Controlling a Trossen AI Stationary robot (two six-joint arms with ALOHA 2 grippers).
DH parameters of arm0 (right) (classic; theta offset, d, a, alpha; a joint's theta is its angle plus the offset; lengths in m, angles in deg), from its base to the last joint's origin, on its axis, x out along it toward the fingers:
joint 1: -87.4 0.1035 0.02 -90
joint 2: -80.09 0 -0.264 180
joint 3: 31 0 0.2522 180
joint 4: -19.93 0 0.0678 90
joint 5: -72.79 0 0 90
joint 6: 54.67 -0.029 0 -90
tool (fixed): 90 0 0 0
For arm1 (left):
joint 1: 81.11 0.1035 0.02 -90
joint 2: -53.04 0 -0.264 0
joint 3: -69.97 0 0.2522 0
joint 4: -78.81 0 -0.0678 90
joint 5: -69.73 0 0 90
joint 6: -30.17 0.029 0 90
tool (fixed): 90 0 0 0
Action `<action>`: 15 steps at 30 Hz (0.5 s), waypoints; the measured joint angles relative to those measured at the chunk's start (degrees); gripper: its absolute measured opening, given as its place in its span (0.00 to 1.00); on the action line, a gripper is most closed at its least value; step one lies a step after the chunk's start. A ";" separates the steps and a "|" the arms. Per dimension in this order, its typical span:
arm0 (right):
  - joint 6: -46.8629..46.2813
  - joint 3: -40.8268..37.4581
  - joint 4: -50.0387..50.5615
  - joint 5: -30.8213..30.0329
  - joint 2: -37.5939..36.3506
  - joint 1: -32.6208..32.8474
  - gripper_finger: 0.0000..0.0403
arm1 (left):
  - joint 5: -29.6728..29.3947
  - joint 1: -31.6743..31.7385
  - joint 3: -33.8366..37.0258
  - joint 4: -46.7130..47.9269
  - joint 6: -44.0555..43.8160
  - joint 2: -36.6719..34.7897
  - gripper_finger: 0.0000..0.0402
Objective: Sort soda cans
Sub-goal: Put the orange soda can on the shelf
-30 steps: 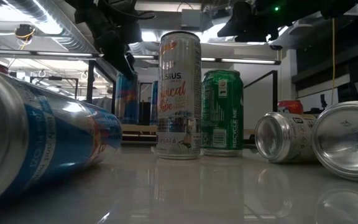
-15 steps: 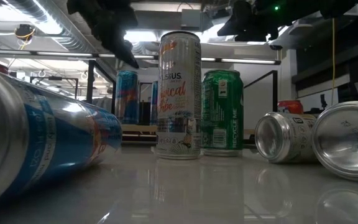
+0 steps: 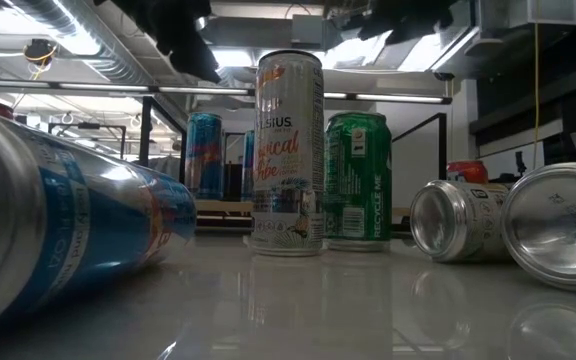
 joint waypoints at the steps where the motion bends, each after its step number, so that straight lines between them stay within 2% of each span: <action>1: -1.75 2.90 5.31 0.15 0.00 -0.50 0.99 | 0.00 -0.18 0.00 0.01 -0.77 0.00 0.76; 4: -7.28 11.23 20.68 0.27 0.00 -3.06 0.99 | -0.01 -1.06 0.00 0.01 -1.82 0.00 0.76; 6: -12.44 15.72 29.63 2.51 -0.02 -6.31 0.99 | -0.02 -1.76 0.00 0.03 -1.83 0.00 0.76; 10: -19.40 21.48 43.48 12.38 0.00 -15.02 0.99 | -0.01 -3.00 0.00 0.02 -1.83 0.00 0.76; 15: -20.23 20.84 50.08 24.35 0.11 -27.96 0.99 | -0.13 -4.29 0.00 0.01 -1.93 0.00 0.76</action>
